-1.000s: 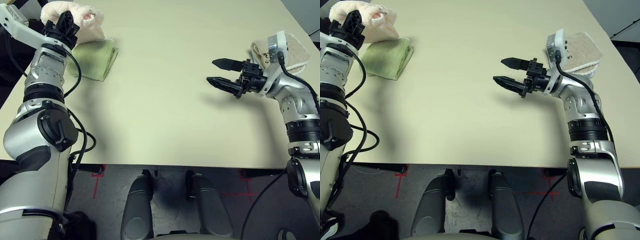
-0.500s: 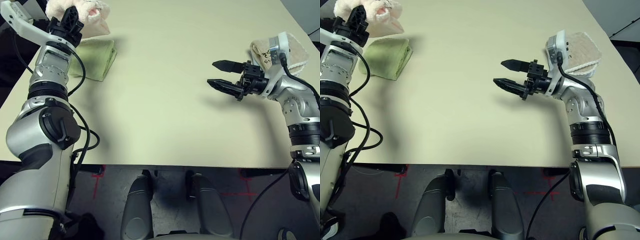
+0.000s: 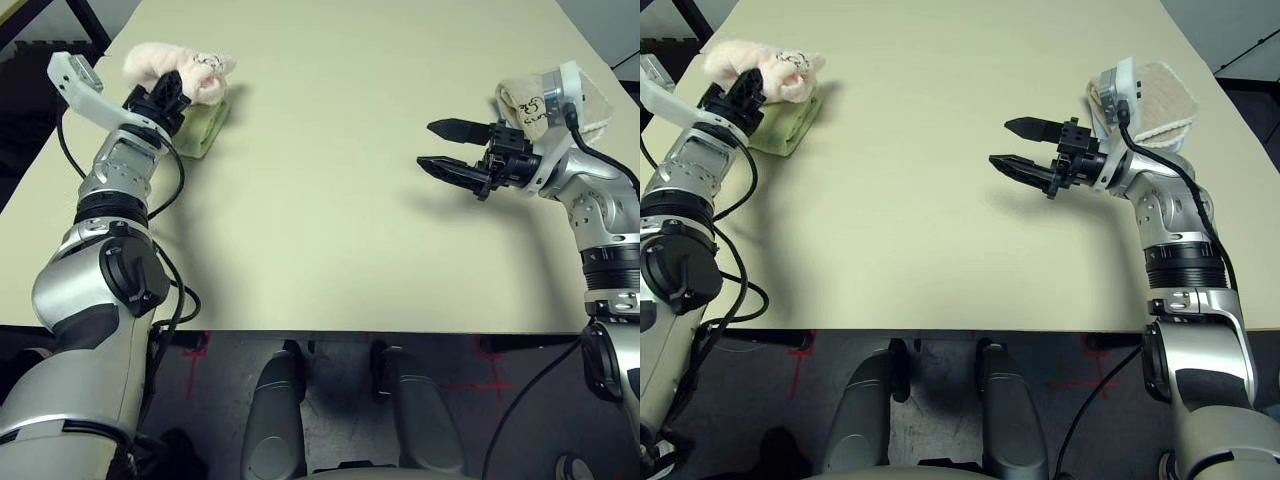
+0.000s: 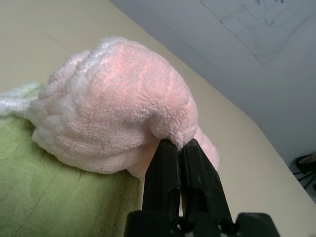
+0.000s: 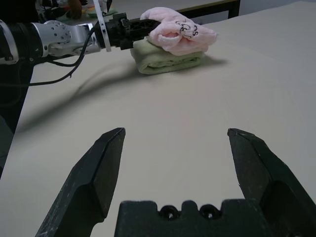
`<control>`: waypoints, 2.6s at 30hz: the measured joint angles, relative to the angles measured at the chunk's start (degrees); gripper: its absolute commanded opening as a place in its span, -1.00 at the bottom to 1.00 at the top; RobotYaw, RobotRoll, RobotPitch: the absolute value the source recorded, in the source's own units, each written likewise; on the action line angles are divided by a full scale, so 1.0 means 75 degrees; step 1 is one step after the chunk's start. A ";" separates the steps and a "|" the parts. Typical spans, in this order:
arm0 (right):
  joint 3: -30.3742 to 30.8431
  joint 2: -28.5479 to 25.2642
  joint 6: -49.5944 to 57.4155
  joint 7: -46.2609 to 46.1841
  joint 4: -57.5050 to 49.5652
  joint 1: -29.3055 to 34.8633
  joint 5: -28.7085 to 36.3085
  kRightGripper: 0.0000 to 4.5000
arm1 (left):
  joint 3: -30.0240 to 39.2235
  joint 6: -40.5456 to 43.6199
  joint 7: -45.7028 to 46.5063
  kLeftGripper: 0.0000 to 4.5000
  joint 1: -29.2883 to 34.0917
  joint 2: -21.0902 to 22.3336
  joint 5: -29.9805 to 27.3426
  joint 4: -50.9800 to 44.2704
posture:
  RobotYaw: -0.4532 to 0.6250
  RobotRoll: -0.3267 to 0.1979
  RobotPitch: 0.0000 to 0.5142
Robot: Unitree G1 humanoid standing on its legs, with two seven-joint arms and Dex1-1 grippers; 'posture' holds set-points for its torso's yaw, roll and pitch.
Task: Fold the towel and set it aside.
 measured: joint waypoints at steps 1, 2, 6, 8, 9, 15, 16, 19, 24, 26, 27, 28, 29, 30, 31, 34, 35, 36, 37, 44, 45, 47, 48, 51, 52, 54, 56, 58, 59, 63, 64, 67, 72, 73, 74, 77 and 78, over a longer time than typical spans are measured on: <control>0.0000 0.0000 0.0000 0.0000 0.0000 0.0000 0.0000 1.00 | 0.0002 0.0078 0.0002 -0.99 0.0058 0.0001 -0.0014 -0.0123 | -0.33 0.25 -0.11; 0.0000 0.0001 0.0000 0.0000 0.0000 0.0000 0.0001 1.00 | 0.0006 0.0196 0.0001 -0.99 0.0126 0.0008 -0.0039 -0.0255 | -0.33 0.25 -0.11; 0.0004 0.0009 0.0000 0.0000 -0.0004 0.0001 0.0006 1.00 | -0.0002 0.0759 -0.0043 -0.99 0.0589 0.0156 -0.0132 -0.0920 | -0.31 0.25 -0.11; 0.0005 0.0007 0.0000 0.0000 -0.0005 0.0001 0.0007 1.00 | -0.0017 0.1197 -0.0110 -0.99 0.0909 0.0360 -0.0153 -0.1370 | -0.30 0.25 -0.10; 0.0005 0.0004 0.0000 -0.0001 -0.0004 0.0001 0.0008 1.00 | -0.0035 0.1470 -0.0153 -0.99 0.1036 0.0484 -0.0176 -0.1622 | -0.29 0.25 -0.10; 0.0013 0.0037 -0.0003 0.0010 -0.0001 -0.0006 0.0006 1.00 | -0.0164 0.3118 -0.0198 -0.99 0.1590 0.0936 -0.0413 -0.3348 | -0.26 0.25 -0.12; 0.0017 0.0044 -0.0004 0.0019 0.0002 -0.0009 0.0005 1.00 | -0.0160 0.3362 -0.0170 -0.99 0.1712 0.0937 -0.0479 -0.3590 | -0.25 0.25 -0.12; 0.0025 0.0088 -0.0023 0.0033 0.0010 -0.0034 0.0003 1.00 | -0.0121 0.4271 0.0072 -0.89 0.2367 0.0891 -0.0793 -0.4528 | -0.25 0.25 -0.13; 0.0028 0.0135 -0.0035 0.0041 0.0041 -0.0085 0.0000 1.00 | 0.0010 0.5031 0.0543 -0.14 0.3052 0.0627 -0.1072 -0.5393 | -0.25 0.25 -0.15; 0.0031 0.0147 -0.0039 0.0048 0.0046 -0.0094 0.0000 1.00 | 0.0042 0.5089 0.0686 0.18 0.3108 0.0530 -0.1143 -0.5522 | -0.25 0.25 -0.15; 0.0035 0.0148 -0.0044 0.0055 0.0046 -0.0102 0.0000 1.00 | 0.0063 0.5089 0.0780 0.40 0.3108 0.0499 -0.1161 -0.5543 | -0.26 0.25 -0.14; 0.0035 0.0148 -0.0045 0.0057 0.0046 -0.0103 0.0000 1.00 | 0.0066 0.5088 0.0853 0.56 0.3107 0.0485 -0.1165 -0.5546 | -0.26 0.25 -0.14; 0.0035 0.0148 -0.0045 0.0058 0.0046 -0.0102 0.0000 1.00 | 0.0066 0.5084 0.0916 0.74 0.3106 0.0475 -0.1165 -0.5546 | -0.26 0.25 -0.15; 0.0034 0.0148 -0.0045 0.0058 0.0046 -0.0102 0.0000 1.00 | 0.0065 0.5080 0.0968 0.95 0.3106 0.0462 -0.1165 -0.5545 | -0.26 0.25 -0.15; 0.0035 0.0147 -0.0045 0.0058 0.0045 -0.0102 0.0000 1.00 | 0.0065 0.5075 0.1026 0.98 0.3103 0.0447 -0.1165 -0.5545 | -0.27 0.25 -0.16; 0.0035 0.0147 -0.0045 0.0055 0.0045 -0.0102 0.0000 1.00 | 0.0085 0.5001 0.1278 0.98 0.3061 0.0393 -0.1164 -0.5528 | -0.26 0.25 -0.15; 0.0035 0.0147 -0.0045 0.0052 0.0045 -0.0102 0.0000 1.00 | 0.0101 0.4953 0.1364 0.98 0.3036 0.0373 -0.1164 -0.5507 | -0.26 0.25 -0.15; 0.0035 0.0147 -0.0045 0.0052 0.0045 -0.0102 0.0000 1.00 | 0.0116 0.4913 0.1410 0.98 0.3027 0.0361 -0.1164 -0.5502 | -0.26 0.25 -0.15; 0.0035 0.0147 -0.0045 0.0050 0.0045 -0.0102 0.0000 1.00 | 0.0138 0.4872 0.1461 0.98 0.3021 0.0350 -0.1164 -0.5499 | -0.26 0.25 -0.17; 0.0035 0.0154 -0.0047 0.0043 0.0045 -0.0101 0.0000 1.00 | 0.0497 0.4470 0.2112 0.98 0.2590 0.0123 -0.1277 -0.5155 | -0.26 0.25 -0.15; 0.0034 0.0153 -0.0047 0.0041 0.0045 -0.0097 0.0000 1.00 | 0.0591 0.4309 0.2276 0.98 0.2468 0.0028 -0.1277 -0.5056 | -0.26 0.25 -0.15; 0.0037 0.0171 -0.0047 0.0037 0.0042 -0.0097 0.0001 1.00 | 0.0642 0.4057 0.2499 0.98 0.2300 -0.0068 -0.1278 -0.4858 | -0.27 0.25 -0.15; 0.0037 0.0171 -0.0047 0.0033 0.0042 -0.0097 0.0000 1.00 | 0.0667 0.3941 0.2597 0.98 0.2255 -0.0118 -0.1277 -0.4812 | -0.27 0.25 -0.15; 0.0037 0.0175 -0.0047 0.0020 0.0042 -0.0094 0.0001 1.00 | 0.0673 0.3544 0.2903 0.98 0.2077 -0.0255 -0.1269 -0.4531 | -0.27 0.25 -0.15; 0.0037 0.0180 -0.0047 0.0012 0.0041 -0.0093 0.0001 1.00 | 0.0672 0.3371 0.3019 0.98 0.2035 -0.0294 -0.1260 -0.4433 | -0.27 0.25 -0.15; 0.0037 0.0184 -0.0046 -0.0019 0.0019 -0.0073 0.0002 1.00 | 0.0676 0.2980 0.3314 0.98 0.1926 -0.0312 -0.1167 -0.4106 | -0.28 0.25 -0.15; 0.0037 0.0187 -0.0045 -0.0057 0.0010 -0.0041 0.0003 1.00 | 0.0677 0.2536 0.3605 0.98 0.1778 -0.0315 -0.1094 -0.3745 | -0.28 0.25 -0.15; 0.0037 0.0189 -0.0043 -0.0084 0.0004 -0.0022 0.0004 1.00 | 0.0675 0.2098 0.3872 0.98 0.1614 -0.0315 -0.0997 -0.3417 | -0.28 0.25 -0.15; 0.0037 0.0191 -0.0042 -0.0091 -0.0002 -0.0015 0.0005 1.00 | 0.0659 0.1907 0.3981 0.98 0.1543 -0.0315 -0.0932 -0.3292 | -0.28 0.25 -0.15; 0.0037 0.0196 -0.0041 -0.0114 -0.0045 -0.0004 0.0007 1.00 | 0.0576 0.1374 0.4157 0.98 0.1388 -0.0311 -0.0733 -0.2927 | -0.29 0.25 -0.16; 0.0037 0.0196 -0.0040 -0.0118 -0.0056 -0.0002 0.0007 1.00 | 0.0559 0.1361 0.4143 0.98 0.1368 -0.0311 -0.0723 -0.2881 | -0.29 0.25 -0.16; 0.0037 0.0198 -0.0040 -0.0143 -0.0115 0.0004 0.0008 1.00 | 0.0442 0.1551 0.3948 0.98 0.1370 -0.0304 -0.0748 -0.2923 | -0.29 0.25 -0.17; 0.0036 0.0280 -0.0055 -0.0222 -0.0128 0.0006 0.0012 1.00 | 0.0193 0.2667 0.3527 0.98 0.1678 -0.0080 -0.0901 -0.3934 | -0.26 0.25 -0.19; 0.0035 0.0289 -0.0062 -0.0232 -0.0127 0.0017 0.0012 1.00 | 0.0107 0.2924 0.3397 0.98 0.1831 0.0023 -0.0920 -0.4261 | -0.24 0.25 -0.19; 0.0028 0.0309 -0.0071 -0.0253 -0.0125 0.0028 0.0012 1.00 | 0.0041 0.3267 0.3263 0.98 0.2013 0.0114 -0.0987 -0.4660 | -0.24 0.25 -0.19; 0.0016 0.0447 -0.0140 -0.0389 -0.0111 0.0042 0.0015 1.00 | -0.0219 0.4426 0.2724 0.98 0.2651 0.0432 -0.1279 -0.5930 | -0.23 0.25 -0.20; 0.0014 0.0506 -0.0170 -0.0434 -0.0097 0.0038 0.0014 1.00 | -0.0333 0.4804 0.2540 0.98 0.2829 0.0570 -0.1366 -0.6272 | -0.21 0.25 -0.22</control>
